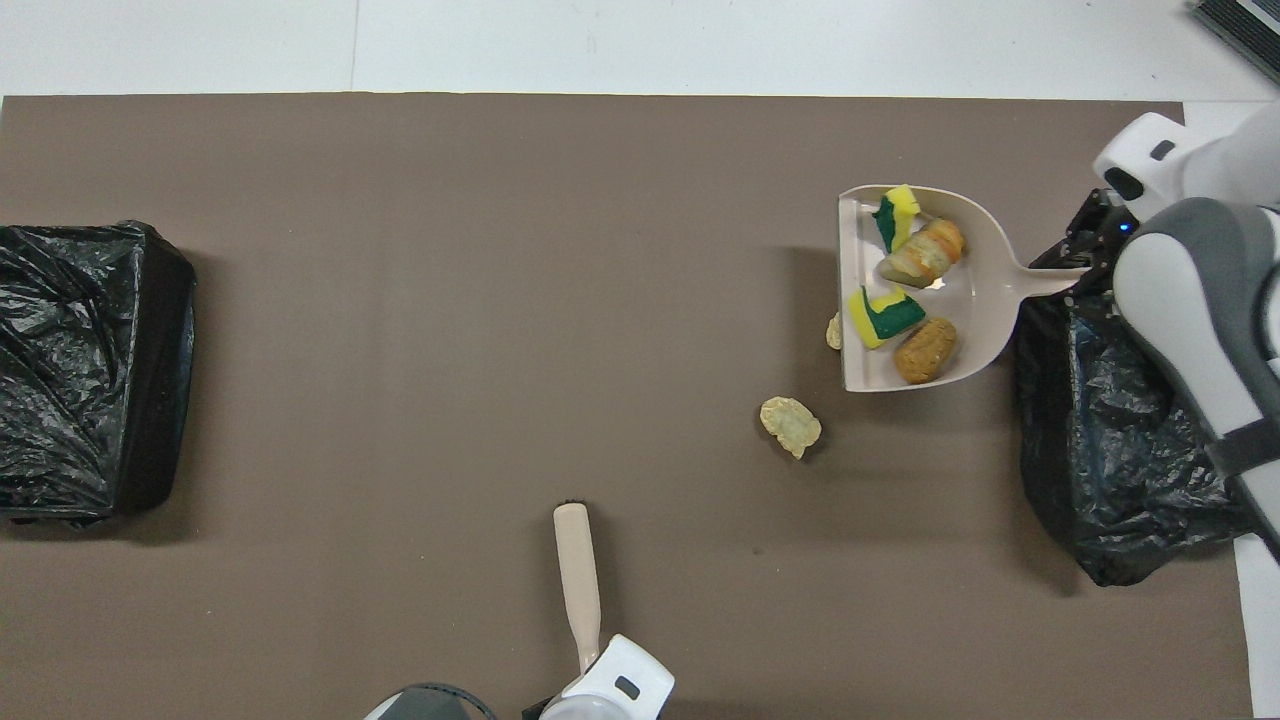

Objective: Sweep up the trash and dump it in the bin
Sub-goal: 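Tip the dustpan into the nearby bin with the right gripper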

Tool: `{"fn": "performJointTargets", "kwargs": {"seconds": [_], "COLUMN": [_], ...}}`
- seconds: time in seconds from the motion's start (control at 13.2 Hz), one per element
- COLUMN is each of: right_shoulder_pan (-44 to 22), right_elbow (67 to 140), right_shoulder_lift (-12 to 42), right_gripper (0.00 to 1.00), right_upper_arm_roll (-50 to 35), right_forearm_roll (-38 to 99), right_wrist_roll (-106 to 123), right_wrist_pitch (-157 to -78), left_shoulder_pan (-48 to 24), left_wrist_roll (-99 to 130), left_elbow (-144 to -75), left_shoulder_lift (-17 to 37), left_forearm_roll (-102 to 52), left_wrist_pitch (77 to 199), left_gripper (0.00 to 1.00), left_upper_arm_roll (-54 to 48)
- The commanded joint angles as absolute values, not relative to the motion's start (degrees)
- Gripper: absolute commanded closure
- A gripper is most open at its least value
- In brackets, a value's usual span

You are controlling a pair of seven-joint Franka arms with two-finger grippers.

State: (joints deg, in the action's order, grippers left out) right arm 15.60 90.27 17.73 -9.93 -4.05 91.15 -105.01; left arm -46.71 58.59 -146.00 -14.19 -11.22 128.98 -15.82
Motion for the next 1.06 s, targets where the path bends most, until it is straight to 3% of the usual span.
{"fn": "performJointTargets", "kwargs": {"seconds": [0.0, 0.23, 0.3, 0.46, 0.53, 0.99], "right_shoulder_pan": [22.0, 28.4, 30.5, 34.1, 35.0, 37.0], "right_elbow": [88.2, 88.5, 88.8, 89.3, 89.5, 96.3], "right_shoulder_lift": [15.8, 12.8, 11.9, 11.3, 11.1, 7.4], "right_gripper": [1.0, 1.0, 1.0, 1.0, 1.0, 1.0], "right_upper_arm_roll": [-10.6, -10.6, -10.5, -10.5, -10.5, -10.5], "right_forearm_roll": [-5.7, -8.8, -10.4, -15.3, -18.3, -37.0], "right_wrist_roll": [98.7, 107.6, 110.4, 113.3, 113.3, 107.2], "right_wrist_pitch": [-101.0, -100.3, -100.3, -100.6, -101.2, -108.2], "left_shoulder_pan": [-48.2, -47.6, -47.4, -46.9, -46.6, -39.3], "left_wrist_roll": [59.0, 58.4, 58.4, 58.4, 58.4, 49.2], "left_elbow": [-147.1, -147.0, -146.7, -146.4, -146.3, -138.5], "left_shoulder_lift": [-14.1, -13.6, -13.4, -12.8, -12.6, -9.0], "left_forearm_roll": [-11.7, -11.7, -11.7, -11.7, -11.7, -11.0], "left_wrist_pitch": [130.6, 130.8, 131.0, 131.7, 131.9, 128.9], "left_gripper": [0.9, 0.6, 0.47, 0.08, 0.0, 0.0], "left_upper_arm_roll": [-14.9, -14.9, -14.8, -14.8, -14.8, -14.6]}}
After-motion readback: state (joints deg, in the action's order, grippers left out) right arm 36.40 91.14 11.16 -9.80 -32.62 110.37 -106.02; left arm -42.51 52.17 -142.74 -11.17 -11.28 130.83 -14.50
